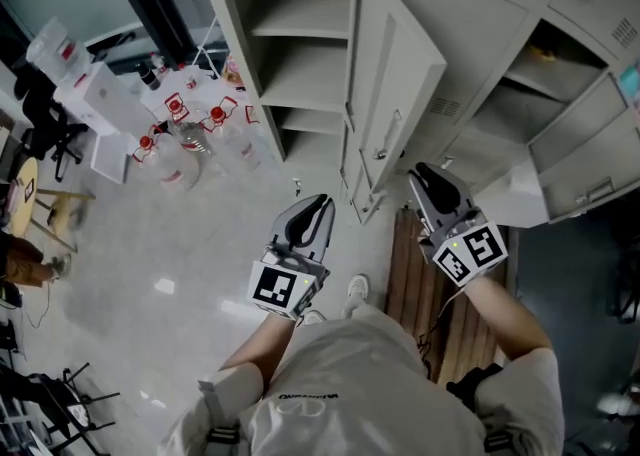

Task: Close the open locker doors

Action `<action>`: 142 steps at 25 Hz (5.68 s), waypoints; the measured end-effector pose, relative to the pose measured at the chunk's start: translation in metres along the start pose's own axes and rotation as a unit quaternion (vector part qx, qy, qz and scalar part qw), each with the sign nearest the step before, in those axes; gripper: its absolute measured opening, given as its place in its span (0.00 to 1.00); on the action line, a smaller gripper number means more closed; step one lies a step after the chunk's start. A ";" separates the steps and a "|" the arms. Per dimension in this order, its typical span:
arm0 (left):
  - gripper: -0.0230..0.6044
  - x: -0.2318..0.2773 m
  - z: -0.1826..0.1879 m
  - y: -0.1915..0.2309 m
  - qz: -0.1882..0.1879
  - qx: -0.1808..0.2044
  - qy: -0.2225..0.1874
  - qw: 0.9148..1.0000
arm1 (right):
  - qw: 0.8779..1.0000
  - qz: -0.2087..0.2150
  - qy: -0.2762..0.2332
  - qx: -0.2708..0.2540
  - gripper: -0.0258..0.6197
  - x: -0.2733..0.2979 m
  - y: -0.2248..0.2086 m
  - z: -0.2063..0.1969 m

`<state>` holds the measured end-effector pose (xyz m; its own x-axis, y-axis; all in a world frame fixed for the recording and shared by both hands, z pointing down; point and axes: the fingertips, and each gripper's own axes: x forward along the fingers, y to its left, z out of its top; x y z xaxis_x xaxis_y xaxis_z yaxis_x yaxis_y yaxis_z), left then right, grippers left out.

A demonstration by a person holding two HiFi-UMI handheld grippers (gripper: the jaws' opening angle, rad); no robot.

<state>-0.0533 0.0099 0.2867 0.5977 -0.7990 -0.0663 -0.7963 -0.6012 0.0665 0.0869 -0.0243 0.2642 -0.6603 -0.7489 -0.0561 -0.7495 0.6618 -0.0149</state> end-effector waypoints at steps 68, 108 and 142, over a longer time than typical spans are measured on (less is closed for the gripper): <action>0.07 -0.009 -0.010 0.204 0.026 -0.009 0.010 1.000 | 0.990 0.132 -0.024 -0.045 0.21 0.243 0.121 -0.009; 0.04 0.114 -0.038 0.293 -0.027 0.014 0.021 0.999 | 0.997 0.019 -0.027 -0.063 0.14 0.381 0.085 -0.014; 0.04 0.170 -0.058 0.348 0.017 0.020 0.036 0.999 | 0.998 -0.026 0.006 -0.048 0.13 0.367 0.055 -0.040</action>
<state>-0.2232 -0.3362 0.3558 0.5743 -0.8186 0.0062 -0.8184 -0.5740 0.0273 -0.1985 -0.2647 0.2828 -0.6200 -0.7833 -0.0460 -0.7839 0.6159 0.0788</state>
